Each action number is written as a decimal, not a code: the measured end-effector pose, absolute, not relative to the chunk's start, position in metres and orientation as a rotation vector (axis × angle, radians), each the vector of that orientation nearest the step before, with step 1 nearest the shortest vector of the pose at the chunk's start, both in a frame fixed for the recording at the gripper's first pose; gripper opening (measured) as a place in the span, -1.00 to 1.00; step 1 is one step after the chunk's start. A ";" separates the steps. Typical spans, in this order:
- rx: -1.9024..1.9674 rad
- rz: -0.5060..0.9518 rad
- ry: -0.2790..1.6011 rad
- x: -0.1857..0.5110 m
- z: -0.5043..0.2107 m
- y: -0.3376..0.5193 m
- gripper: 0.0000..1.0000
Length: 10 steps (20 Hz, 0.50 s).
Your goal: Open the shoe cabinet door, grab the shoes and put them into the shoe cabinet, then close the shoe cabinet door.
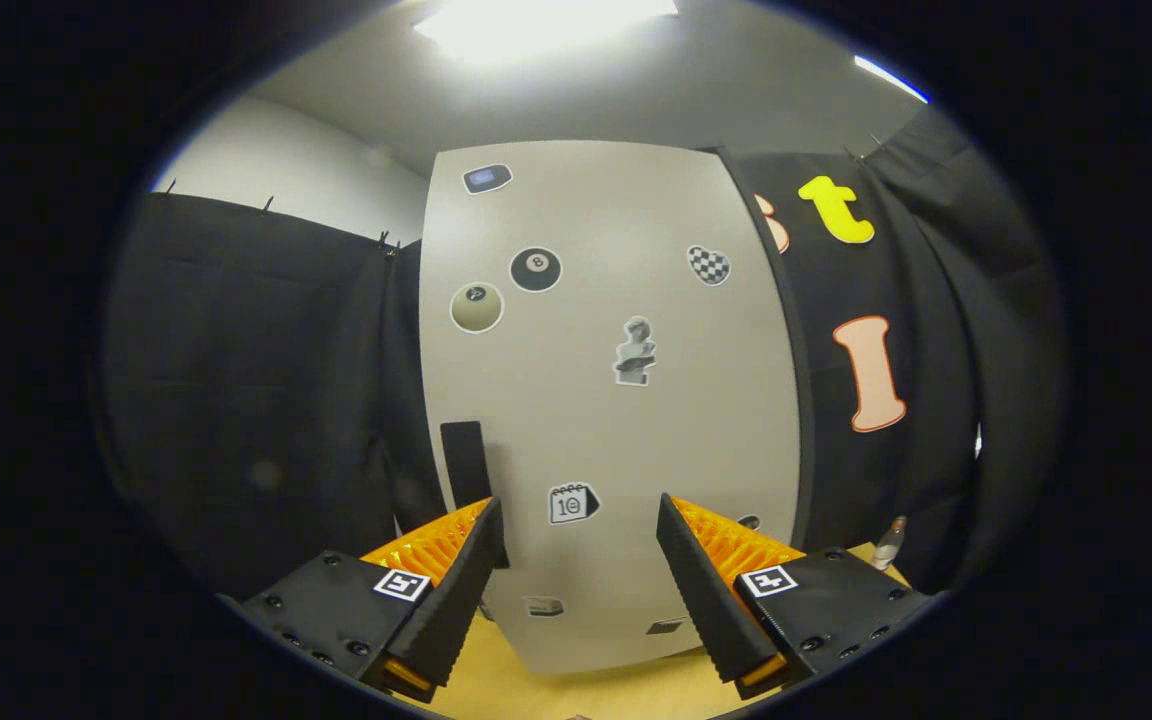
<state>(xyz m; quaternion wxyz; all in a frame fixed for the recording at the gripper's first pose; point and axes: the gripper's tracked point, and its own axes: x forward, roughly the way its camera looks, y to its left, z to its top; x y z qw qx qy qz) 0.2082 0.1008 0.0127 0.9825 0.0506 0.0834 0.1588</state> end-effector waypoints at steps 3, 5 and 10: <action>0.061 0.253 0.143 0.193 0.023 0.046 0.93; 0.039 0.207 0.139 0.182 0.027 0.009 0.93; 0.033 0.113 0.142 0.158 0.035 -0.071 0.93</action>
